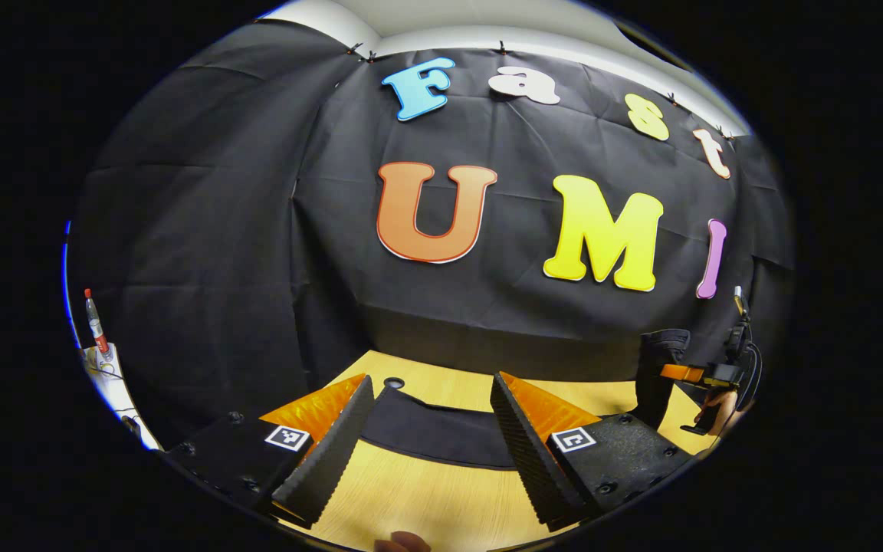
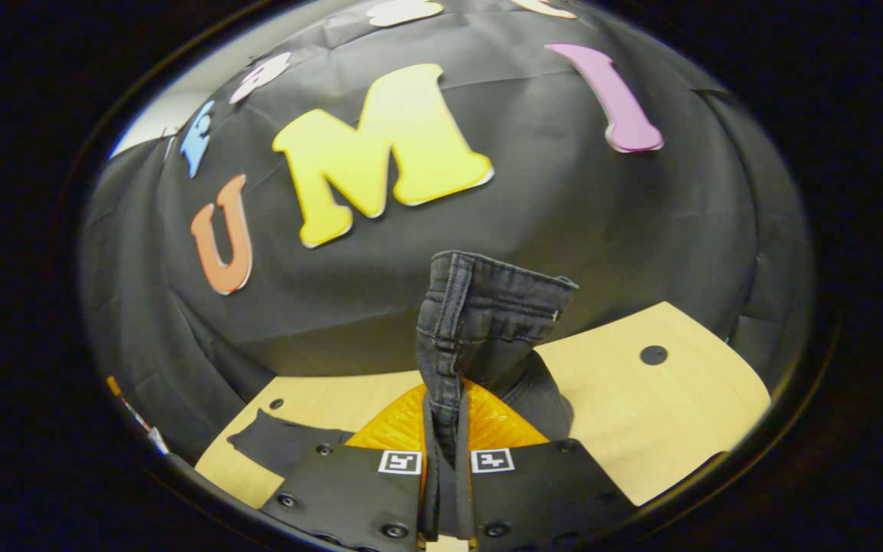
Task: Grasp the waist and the cuffs of the jeans and fold them to make the two legs overlap; first hold the waist and fold one-third of the jeans toward the cuffs, then hold the cuffs and fold the remaining one-third in the same direction to finish folding.
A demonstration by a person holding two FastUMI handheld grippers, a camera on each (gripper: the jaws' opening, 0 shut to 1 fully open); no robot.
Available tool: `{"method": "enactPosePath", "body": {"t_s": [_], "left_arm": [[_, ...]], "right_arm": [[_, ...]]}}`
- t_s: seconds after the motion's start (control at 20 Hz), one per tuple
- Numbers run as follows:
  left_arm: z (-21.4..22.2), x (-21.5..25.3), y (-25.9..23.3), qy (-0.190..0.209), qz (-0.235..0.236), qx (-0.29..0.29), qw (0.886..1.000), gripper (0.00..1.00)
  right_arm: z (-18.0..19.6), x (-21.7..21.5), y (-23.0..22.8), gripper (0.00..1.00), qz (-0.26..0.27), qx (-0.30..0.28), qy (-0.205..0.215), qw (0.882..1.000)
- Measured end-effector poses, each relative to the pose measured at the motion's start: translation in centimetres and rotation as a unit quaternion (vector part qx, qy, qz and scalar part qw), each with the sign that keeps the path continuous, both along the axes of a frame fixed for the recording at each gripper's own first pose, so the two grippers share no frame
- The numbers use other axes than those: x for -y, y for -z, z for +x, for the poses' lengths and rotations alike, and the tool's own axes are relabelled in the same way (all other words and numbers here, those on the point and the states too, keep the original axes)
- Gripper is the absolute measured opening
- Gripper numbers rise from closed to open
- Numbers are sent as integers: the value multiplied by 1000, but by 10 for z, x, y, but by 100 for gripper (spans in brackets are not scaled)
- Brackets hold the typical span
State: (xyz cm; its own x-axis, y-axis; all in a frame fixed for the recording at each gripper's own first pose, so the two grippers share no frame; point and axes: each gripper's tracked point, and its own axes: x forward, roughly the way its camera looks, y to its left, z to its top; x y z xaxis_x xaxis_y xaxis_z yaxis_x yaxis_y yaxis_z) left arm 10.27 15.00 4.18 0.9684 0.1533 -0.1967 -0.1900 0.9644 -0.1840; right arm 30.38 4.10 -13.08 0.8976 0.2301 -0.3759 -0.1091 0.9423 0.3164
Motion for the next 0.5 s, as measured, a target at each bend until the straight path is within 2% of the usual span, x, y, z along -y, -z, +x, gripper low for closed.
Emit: {"method": "enactPosePath", "body": {"t_s": [0.35,0.5], "left_arm": [[-13,-25,9,-17,-1,-10,1000,99],[-17,-30,12,-20,0,-10,1000,99]], "right_arm": [[-16,-103,69,9,-46,-45,-92,994],[-27,-129,102,9,-74,-64,-109,989]]}}
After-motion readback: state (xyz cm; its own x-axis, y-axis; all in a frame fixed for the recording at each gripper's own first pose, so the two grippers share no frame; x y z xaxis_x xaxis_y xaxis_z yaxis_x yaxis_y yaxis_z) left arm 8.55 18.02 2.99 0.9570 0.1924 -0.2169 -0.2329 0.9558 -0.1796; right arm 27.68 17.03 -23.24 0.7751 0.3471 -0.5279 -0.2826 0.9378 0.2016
